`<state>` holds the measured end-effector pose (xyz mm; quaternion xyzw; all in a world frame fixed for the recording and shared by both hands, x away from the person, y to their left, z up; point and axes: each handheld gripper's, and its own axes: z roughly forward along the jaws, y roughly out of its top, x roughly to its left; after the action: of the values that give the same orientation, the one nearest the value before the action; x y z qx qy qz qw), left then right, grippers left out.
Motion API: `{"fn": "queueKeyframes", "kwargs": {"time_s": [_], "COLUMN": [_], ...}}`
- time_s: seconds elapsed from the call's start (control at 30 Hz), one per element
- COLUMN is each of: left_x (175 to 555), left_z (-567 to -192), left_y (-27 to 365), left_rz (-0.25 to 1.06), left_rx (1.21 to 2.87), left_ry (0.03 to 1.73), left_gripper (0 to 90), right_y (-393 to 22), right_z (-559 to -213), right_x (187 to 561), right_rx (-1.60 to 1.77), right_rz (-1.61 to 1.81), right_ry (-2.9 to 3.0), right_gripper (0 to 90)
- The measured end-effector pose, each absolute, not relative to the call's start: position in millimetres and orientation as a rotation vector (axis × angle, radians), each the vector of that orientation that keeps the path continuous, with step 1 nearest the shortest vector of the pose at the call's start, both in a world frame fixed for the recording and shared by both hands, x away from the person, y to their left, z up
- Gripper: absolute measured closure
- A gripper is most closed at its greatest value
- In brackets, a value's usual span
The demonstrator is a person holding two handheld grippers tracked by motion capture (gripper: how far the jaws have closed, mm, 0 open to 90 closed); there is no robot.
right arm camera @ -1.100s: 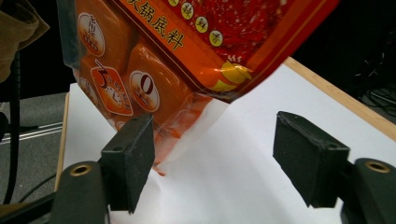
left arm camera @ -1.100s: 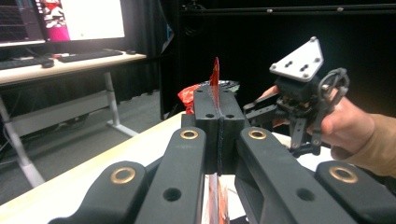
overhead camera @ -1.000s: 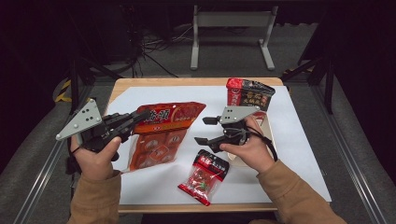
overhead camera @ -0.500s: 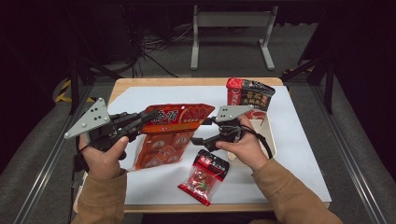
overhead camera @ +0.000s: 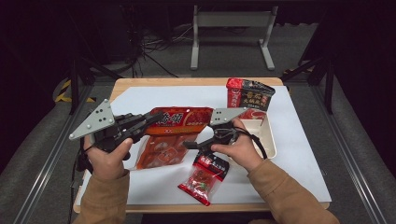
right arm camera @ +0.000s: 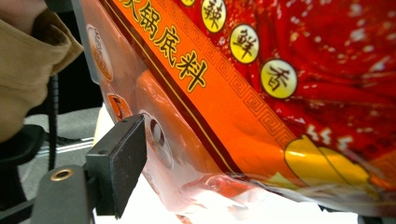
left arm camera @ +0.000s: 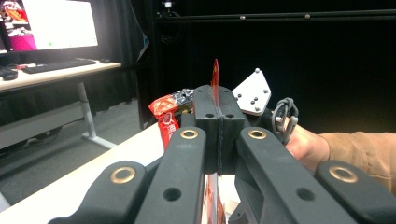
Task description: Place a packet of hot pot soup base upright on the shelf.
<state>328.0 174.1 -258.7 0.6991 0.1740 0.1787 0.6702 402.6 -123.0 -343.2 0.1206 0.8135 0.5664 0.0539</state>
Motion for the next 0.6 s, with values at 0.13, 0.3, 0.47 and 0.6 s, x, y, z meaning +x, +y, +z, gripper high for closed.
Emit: {"fn": "queueKeyframes", "kwargs": {"time_s": [0.13, 0.3, 0.47, 0.6], "left_x": [328.6, 329.7, 331.8, 332.1], "left_z": [-259.1, -260.2, -261.9, -262.6], "left_y": [175.7, 178.9, 182.3, 182.3], "left_rz": [0.407, 0.408, 0.398, 0.403], "left_rx": [1.571, 1.556, 1.541, 1.541], "left_ry": [0.401, 0.409, 0.423, 0.428], "left_gripper": [90.0, 90.0, 90.0, 90.0], "right_y": [-122.5, -125.3, -126.2, -124.9], "right_z": [-343.7, -342.4, -342.3, -341.9], "right_x": [402.3, 399.7, 397.0, 394.8], "right_rx": [0.368, 0.353, 0.323, 0.275], "right_rz": [1.731, 1.766, 1.781, 1.798], "right_ry": [2.475, 2.481, 2.482, 2.492], "right_gripper": [23.3, 30.6, 39.7, 47.9]}}
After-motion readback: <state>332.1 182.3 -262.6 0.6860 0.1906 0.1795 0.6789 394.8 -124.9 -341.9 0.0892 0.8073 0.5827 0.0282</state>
